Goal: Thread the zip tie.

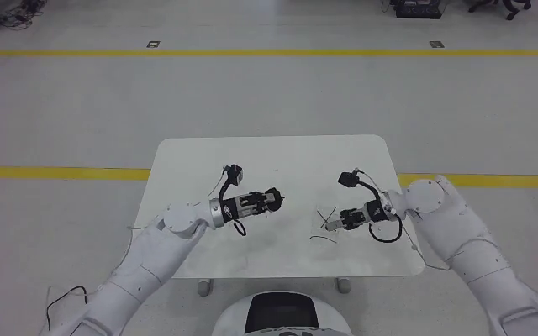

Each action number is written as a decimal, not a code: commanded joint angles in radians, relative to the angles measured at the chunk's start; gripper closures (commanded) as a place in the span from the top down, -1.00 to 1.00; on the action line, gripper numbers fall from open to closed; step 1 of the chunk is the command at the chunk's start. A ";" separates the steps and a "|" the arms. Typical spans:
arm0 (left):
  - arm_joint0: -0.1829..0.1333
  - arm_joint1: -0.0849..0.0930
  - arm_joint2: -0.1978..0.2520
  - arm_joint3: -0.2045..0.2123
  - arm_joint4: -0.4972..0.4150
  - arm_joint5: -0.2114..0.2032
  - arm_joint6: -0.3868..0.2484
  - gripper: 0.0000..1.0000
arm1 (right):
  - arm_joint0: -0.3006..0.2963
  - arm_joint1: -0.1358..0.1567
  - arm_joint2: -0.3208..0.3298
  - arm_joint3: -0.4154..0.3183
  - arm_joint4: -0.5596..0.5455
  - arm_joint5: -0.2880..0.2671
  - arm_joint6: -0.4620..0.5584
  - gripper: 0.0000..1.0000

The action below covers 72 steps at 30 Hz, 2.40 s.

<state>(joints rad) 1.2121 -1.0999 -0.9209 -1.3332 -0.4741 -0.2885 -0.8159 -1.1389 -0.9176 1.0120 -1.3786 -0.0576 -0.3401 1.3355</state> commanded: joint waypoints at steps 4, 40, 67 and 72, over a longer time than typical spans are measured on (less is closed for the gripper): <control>0.007 0.002 -0.001 -0.017 0.007 0.007 0.007 -1.00 | -0.012 0.003 -0.014 -0.040 -0.056 0.000 0.002 1.00; 0.007 0.002 -0.001 -0.017 0.007 0.007 0.007 -1.00 | 0.090 -0.006 -0.393 -0.215 -0.654 0.000 -0.015 1.00; 0.007 0.002 -0.001 -0.017 0.007 0.007 0.007 -1.00 | 0.285 -0.040 -0.735 -0.082 -0.631 0.000 -0.163 1.00; 0.007 0.002 -0.001 -0.017 0.007 0.007 0.007 -1.00 | 0.329 -0.057 -0.807 -0.038 -0.605 0.000 -0.206 1.00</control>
<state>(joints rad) 1.2195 -1.0978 -0.9218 -1.3502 -0.4667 -0.2811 -0.8093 -0.8174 -0.9718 0.2173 -1.4234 -0.6659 -0.3400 1.1367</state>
